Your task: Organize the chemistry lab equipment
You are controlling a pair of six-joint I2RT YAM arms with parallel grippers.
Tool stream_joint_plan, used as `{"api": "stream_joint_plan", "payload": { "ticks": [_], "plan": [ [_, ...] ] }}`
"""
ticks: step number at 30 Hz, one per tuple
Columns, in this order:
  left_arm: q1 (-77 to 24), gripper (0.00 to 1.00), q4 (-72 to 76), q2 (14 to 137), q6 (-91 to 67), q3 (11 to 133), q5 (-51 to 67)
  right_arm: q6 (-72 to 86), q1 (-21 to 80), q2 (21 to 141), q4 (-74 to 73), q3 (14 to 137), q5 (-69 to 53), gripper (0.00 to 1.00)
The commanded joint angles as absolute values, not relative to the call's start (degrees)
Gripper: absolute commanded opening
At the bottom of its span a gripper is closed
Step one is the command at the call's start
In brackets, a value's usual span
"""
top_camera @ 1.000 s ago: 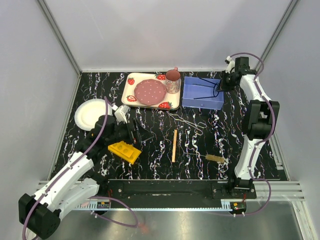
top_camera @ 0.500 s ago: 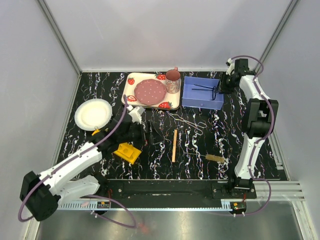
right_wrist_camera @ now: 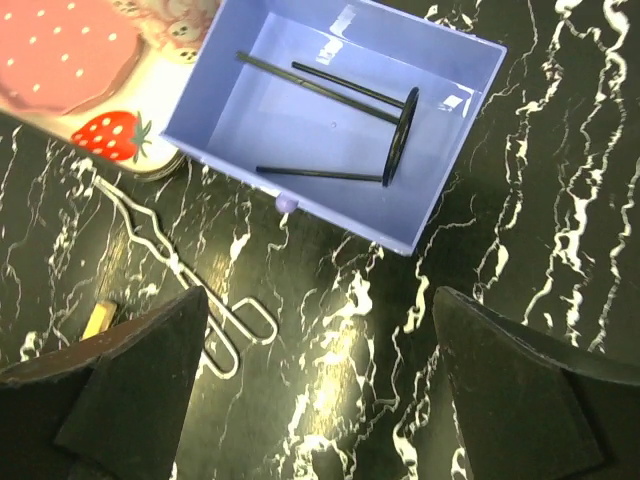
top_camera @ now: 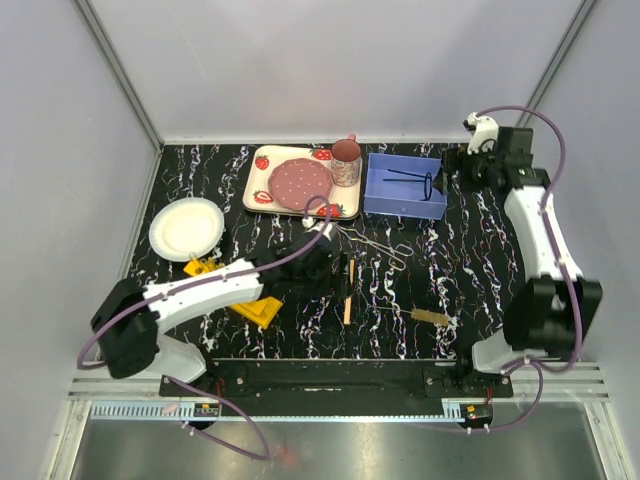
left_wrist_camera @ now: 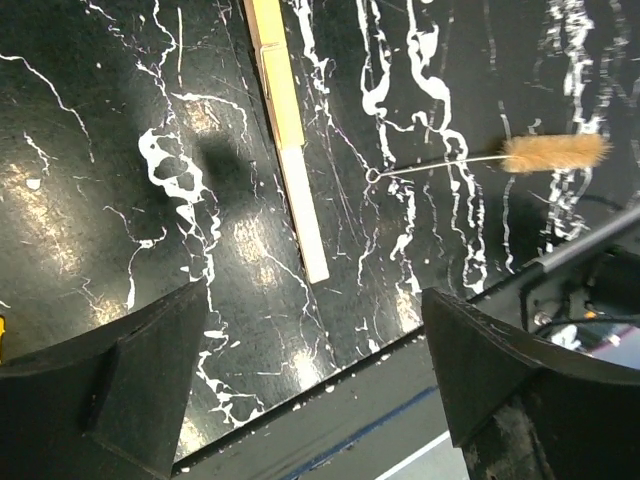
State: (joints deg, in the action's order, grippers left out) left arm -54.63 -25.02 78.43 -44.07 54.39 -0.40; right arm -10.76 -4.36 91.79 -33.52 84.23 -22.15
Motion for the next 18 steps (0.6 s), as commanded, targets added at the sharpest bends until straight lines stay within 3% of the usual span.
{"api": "stream_joint_plan", "payload": {
  "ticks": [1, 4, 6, 13, 18],
  "plan": [
    [-57.48, 0.89, -28.99, 85.24, -47.37, 61.69, -9.21, -16.44, -4.48, 78.00, -26.30, 70.02, -24.34, 1.00],
    [-59.06, 0.81, -31.19, 91.04, -48.25, 66.26, -12.38, -14.94, -4.57, 70.96, -20.40, 59.90, -28.36, 1.00],
    [-59.24, 0.65, -34.26, 96.20, -48.78, 70.72, -13.53, -17.22, -4.92, 68.30, -19.52, 55.83, -37.59, 1.00],
    [-59.41, 0.62, -40.78, 107.57, -47.46, 80.32, -18.80, -17.58, -6.33, 64.95, -20.04, 51.33, -44.47, 1.00],
    [-59.41, 0.54, -43.15, 113.19, -45.71, 85.24, -20.65, -18.19, -6.68, 65.74, -19.77, 50.63, -45.70, 1.00]
  ]
}}
